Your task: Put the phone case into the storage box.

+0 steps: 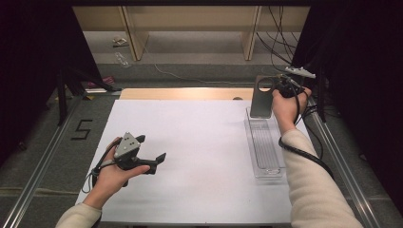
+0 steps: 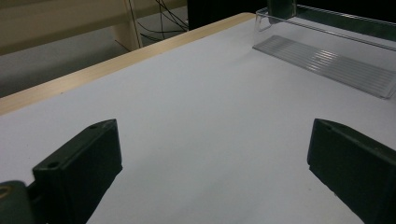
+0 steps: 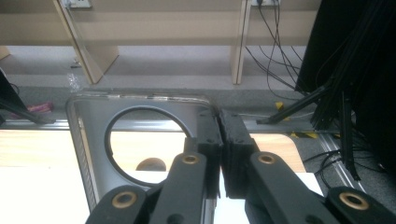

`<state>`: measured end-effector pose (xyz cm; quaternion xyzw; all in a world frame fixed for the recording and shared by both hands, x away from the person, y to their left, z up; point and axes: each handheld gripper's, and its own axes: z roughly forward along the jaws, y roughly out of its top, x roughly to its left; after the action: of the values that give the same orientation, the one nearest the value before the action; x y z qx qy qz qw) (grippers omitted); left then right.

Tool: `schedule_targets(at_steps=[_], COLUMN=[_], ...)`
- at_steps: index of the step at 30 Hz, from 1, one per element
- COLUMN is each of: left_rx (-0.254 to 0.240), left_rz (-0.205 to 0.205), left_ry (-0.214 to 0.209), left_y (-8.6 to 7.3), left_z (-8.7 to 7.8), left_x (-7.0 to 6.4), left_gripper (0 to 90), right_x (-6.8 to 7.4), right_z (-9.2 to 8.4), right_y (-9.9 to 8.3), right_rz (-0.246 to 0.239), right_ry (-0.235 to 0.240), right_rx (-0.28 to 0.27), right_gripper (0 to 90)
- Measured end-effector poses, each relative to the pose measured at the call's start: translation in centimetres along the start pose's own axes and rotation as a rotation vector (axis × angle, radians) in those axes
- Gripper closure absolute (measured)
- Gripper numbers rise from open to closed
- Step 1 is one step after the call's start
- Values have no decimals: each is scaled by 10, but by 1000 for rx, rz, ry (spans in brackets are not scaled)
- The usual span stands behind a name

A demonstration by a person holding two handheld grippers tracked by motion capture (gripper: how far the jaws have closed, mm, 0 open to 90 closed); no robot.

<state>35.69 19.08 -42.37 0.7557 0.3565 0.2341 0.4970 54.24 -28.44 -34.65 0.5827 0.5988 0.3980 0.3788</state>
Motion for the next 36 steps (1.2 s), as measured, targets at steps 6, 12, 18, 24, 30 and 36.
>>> schedule_targets(at_steps=[6,12,18,24,30,36], left_rx=[-1,0,0,0,2,3], left_rz=[0,0,0,1,3,2], left_ry=[-1,-1,-1,-1,-1,-2], left_y=[0,0,0,0,0,0], left_z=[0,0,0,0,0,1], left_x=[0,0,0,0,0,-1], left_gripper=[25,25,25,25,25,25], right_x=[1,1,2,2,0,-1], right_z=[3,5,7,10,13,14], right_y=[-2,-5,-8,-13,-19,-20], right_rz=[-9,-11,-17,-18,-15,-17], right_ry=[-2,-4,-3,-1,-3,-3], right_rx=[10,16,24,38,52,57], right_gripper=[879,878,872,870,870,870])
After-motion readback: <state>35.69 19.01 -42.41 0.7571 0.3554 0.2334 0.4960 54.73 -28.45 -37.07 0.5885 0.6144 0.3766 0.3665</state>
